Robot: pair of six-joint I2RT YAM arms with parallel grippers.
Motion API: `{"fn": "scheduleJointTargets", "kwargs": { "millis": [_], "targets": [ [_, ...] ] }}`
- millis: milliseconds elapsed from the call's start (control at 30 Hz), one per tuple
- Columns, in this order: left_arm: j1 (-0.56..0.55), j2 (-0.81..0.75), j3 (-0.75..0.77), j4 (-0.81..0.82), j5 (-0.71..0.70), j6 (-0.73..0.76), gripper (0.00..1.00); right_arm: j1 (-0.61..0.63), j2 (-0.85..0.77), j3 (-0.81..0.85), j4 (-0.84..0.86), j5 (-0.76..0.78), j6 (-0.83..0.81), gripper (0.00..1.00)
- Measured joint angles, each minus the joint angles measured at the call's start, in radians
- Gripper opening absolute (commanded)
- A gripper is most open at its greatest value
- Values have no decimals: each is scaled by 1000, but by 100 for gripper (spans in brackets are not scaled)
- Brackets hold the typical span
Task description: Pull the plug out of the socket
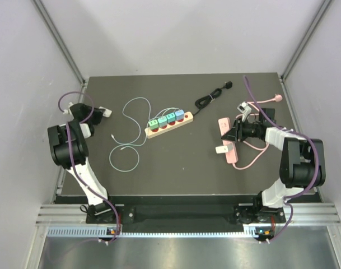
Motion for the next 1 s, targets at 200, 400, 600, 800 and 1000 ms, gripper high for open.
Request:
{"fn": "scheduleJointTargets", "kwargs": {
  "millis": [200, 400, 600, 800, 1000],
  "targets": [
    [1, 92, 131, -32, 3, 3, 21, 0, 0, 2, -5, -2, -5, 1],
    [1, 140, 195, -78, 3, 9, 41, -1, 9, 18, -26, -4, -16, 1],
    [1, 140, 219, -134, 6, 48, 66, -6, 9, 20, -29, -7, -23, 2],
    [1, 94, 221, -212, -8, 119, 74, -8, 10, 20, -40, -6, -31, 2],
    [1, -86, 150, -270, -16, 201, 79, -10, 10, 27, -45, -6, -33, 2]
  ]
}}
